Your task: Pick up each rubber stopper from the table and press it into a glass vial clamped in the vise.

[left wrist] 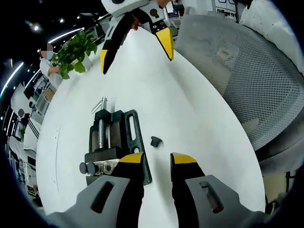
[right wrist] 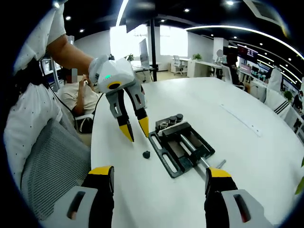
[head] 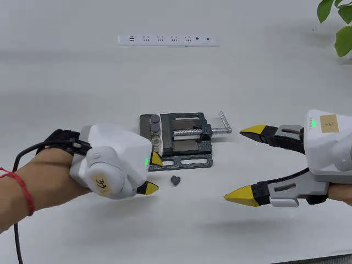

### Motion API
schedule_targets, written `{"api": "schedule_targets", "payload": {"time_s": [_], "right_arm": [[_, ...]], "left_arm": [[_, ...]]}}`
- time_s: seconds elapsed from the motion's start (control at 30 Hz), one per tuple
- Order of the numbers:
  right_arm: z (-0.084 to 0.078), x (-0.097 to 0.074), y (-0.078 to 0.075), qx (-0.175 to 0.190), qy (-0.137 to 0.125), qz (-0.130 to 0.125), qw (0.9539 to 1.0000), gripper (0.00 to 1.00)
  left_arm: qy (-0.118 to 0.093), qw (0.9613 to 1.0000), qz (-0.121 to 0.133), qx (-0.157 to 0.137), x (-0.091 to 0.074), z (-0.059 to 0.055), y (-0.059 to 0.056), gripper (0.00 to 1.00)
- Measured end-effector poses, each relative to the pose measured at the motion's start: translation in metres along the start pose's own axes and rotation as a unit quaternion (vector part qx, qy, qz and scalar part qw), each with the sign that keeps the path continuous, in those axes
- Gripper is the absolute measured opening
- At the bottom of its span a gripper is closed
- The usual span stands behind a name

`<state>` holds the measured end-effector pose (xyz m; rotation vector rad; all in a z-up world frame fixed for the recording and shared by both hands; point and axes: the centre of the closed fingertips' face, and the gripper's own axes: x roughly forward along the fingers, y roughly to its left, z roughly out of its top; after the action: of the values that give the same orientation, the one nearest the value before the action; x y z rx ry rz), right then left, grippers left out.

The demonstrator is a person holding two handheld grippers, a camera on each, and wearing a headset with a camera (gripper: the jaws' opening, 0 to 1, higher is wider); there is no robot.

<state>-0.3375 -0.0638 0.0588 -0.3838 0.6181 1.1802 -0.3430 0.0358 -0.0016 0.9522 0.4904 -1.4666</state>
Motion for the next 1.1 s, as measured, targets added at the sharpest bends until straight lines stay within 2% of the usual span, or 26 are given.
{"api": "schedule_targets", "payload": {"time_s": [0.13, 0.2, 0.43, 0.97, 1.1], "right_arm": [[-0.004, -0.002, 0.003, 0.004, 0.0, 0.001, 1.0, 0.77], [-0.008, -0.003, 0.002, 0.004, 0.003, -0.001, 1.0, 0.76], [-0.01, -0.009, -0.001, 0.011, -0.002, -0.009, 0.9999, 0.76], [-0.017, -0.015, -0.002, 0.024, -0.005, -0.019, 0.9995, 0.75], [-0.019, -0.017, -0.003, 0.026, -0.006, -0.022, 0.9994, 0.74]], "left_arm": [[0.009, 0.9998, -0.008, 0.015, 0.01, -0.001, 0.001, 0.16], [0.009, 0.9998, -0.009, 0.015, 0.013, 0.003, 0.003, 0.15], [0.025, 0.9987, -0.017, 0.041, 0.023, 0.001, 0.006, 0.11], [0.038, 0.9953, -0.045, 0.077, 0.034, 0.006, 0.002, 0.09], [0.04, 0.9952, -0.049, 0.075, 0.035, 0.006, 0.001, 0.08]]}}
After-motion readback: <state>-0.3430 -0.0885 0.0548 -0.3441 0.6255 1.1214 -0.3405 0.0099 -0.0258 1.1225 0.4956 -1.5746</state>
